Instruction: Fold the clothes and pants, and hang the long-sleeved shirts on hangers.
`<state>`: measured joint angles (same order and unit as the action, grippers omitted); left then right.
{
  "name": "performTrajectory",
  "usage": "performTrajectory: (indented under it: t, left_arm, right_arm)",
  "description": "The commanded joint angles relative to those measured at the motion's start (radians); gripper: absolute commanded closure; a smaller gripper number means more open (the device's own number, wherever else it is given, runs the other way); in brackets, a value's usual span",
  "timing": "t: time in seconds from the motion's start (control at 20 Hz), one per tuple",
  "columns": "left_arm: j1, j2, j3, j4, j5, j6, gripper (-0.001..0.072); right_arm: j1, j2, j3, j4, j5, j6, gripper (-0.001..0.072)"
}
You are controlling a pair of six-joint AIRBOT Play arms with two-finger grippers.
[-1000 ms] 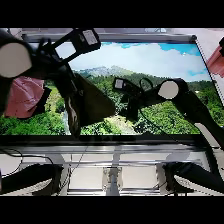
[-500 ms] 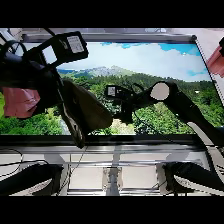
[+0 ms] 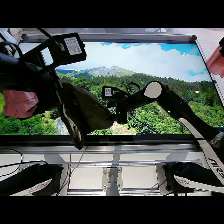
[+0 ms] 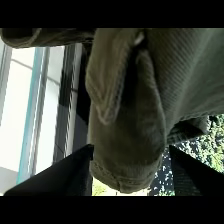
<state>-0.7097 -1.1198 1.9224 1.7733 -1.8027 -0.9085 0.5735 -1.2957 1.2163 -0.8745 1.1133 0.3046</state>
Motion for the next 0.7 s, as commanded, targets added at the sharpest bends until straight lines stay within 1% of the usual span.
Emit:
performTrajectory:
  t: [0.0,0.25,0.35,0.55,0.6,0.65]
  left_arm:
    - [0.0,0.0,0.0,-0.003,0.003,0.001,0.0657]
    - [0.0,-0.003,0.0,-0.003,0.003,0.001,0.0657]
    - [0.0,-0.003,0.0,-0.002,0.003,0.001,0.0657]
    - [0.0,-0.003,0.0,-0.002,0.004,0.001,0.0656]
    - [0.0,-0.003,0.0,-0.002,0.004,0.001,0.0656]
    - [0.0,-0.003,0.0,-0.001,0.006,0.001,0.0656]
  right_arm:
    - [0.001,-0.041,0.001,0.031,0.016,-0.04,0.0215]
    - [0.001,-0.102,0.001,0.092,0.034,-0.062,0.0217]
    - [0.001,-0.133,0.001,0.092,0.055,-0.059,0.0256]
    - [0.001,-0.174,0.001,0.097,0.064,-0.036,0.0481]
    - [0.0,-0.178,0.001,0.096,0.064,-0.024,0.0573]
    - [0.0,-0.178,0.001,0.092,0.065,-0.007,0.0692]
